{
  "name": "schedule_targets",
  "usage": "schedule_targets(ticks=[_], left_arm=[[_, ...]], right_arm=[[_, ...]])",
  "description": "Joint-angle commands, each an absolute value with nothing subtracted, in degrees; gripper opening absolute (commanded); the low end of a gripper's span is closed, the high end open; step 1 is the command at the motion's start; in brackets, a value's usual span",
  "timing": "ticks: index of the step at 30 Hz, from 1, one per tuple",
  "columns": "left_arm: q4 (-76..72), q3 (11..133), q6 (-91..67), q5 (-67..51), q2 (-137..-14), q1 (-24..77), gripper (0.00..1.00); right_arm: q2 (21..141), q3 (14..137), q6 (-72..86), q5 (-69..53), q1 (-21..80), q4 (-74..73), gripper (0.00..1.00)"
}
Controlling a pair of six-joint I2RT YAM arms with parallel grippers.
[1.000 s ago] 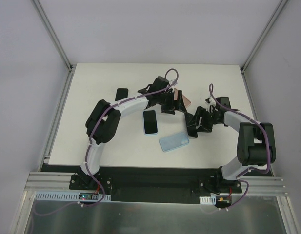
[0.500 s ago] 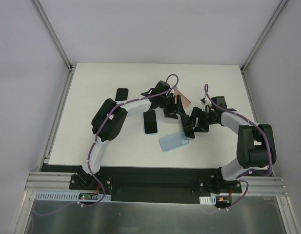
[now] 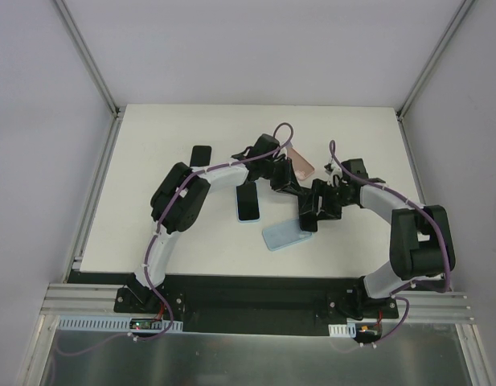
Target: Put the phone into the phone case
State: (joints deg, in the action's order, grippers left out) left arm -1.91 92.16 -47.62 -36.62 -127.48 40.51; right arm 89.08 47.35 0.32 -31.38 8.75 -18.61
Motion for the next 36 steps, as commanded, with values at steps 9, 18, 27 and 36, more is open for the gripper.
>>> schedule_targets(ticks=[9, 18, 27, 36], left_arm=[[-3.78, 89.30, -48.34, -37.35, -122.61, 40.96, 0.00], [-3.69, 88.33, -53.08, -36.04, -120.50, 40.26, 0.00], [-2.90, 87.72, -60.11, -32.44, -115.41, 38.94, 0.00], [-2.99, 85.79, -63.72, -31.46, -111.36, 38.85, 0.00]], right_arm=[[80.51, 53.61, -3.69, -19.45, 12.48, -27.67, 0.79], [74.98, 58.79, -5.98, 2.49, 22.75, -36.28, 0.77], [75.84, 64.77, -6.77, 27.93, 39.45, -41.83, 0.64], [84.81, 67.85, -5.36, 43.05, 50.00, -44.47, 0.59]])
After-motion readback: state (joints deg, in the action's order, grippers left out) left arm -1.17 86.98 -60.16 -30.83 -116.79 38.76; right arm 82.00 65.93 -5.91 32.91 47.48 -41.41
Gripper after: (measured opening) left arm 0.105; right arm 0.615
